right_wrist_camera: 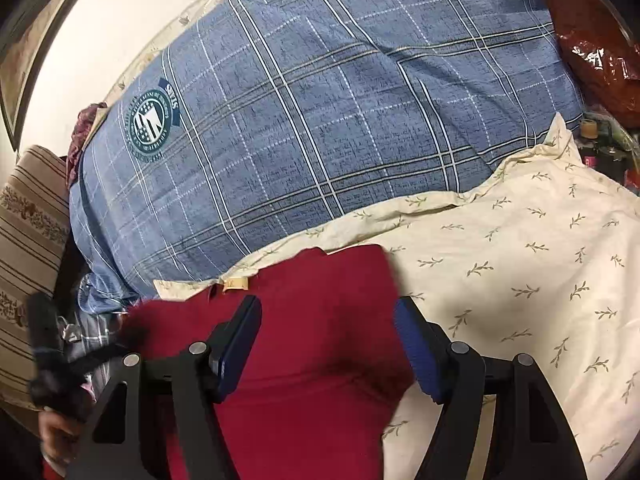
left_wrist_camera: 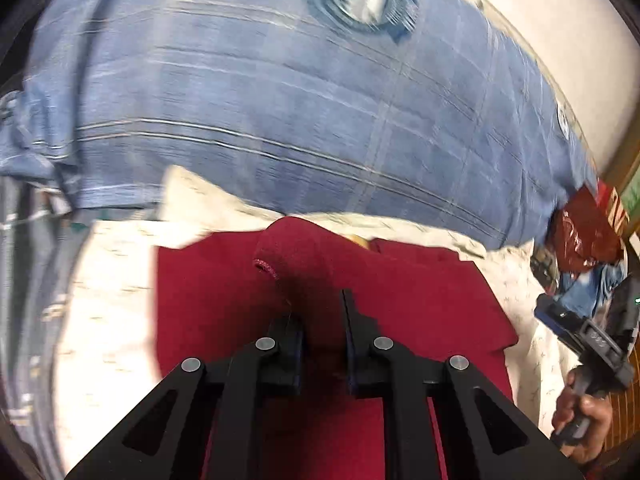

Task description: Fold small clothes

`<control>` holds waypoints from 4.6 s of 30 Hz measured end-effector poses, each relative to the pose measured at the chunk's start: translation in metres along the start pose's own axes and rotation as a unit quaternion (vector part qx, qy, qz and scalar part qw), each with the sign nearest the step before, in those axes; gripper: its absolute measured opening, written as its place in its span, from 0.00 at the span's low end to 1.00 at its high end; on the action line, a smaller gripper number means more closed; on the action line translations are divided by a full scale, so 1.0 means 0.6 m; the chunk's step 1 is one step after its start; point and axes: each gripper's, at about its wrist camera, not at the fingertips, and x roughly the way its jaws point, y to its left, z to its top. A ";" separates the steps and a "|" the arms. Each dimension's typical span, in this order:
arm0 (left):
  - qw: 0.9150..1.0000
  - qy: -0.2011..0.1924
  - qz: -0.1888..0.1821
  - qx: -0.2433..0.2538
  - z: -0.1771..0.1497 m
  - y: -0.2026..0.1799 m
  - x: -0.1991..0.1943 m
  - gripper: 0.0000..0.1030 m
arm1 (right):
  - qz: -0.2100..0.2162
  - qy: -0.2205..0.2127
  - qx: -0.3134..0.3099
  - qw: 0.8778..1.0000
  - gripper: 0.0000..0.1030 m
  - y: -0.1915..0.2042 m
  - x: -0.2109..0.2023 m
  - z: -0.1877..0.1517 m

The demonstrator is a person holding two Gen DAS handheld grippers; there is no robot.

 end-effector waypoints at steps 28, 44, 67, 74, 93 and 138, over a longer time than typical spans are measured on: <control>0.991 0.022 0.123 -0.052 -0.076 0.102 0.050 0.72 | -0.045 0.101 -0.158 0.981 0.42 0.125 0.124 -0.029; 0.989 0.025 0.145 -0.032 -0.066 0.092 0.072 0.74 | -0.071 0.095 -0.163 0.979 0.40 0.109 0.114 -0.035; 0.988 0.022 0.147 -0.033 -0.068 0.094 0.065 0.74 | -0.098 0.068 -0.133 0.984 0.80 0.066 0.115 -0.037; 0.988 0.022 0.149 -0.034 -0.066 0.092 0.069 0.74 | -0.061 0.108 -0.058 0.991 0.52 0.007 0.171 -0.025; 0.988 0.029 0.149 -0.014 -0.067 0.085 0.076 0.75 | -0.114 0.025 -0.124 0.985 0.32 0.042 0.078 -0.001; 0.991 0.018 0.136 -0.003 -0.094 0.084 0.021 0.78 | -0.105 0.084 -0.110 0.985 0.65 0.048 0.069 -0.067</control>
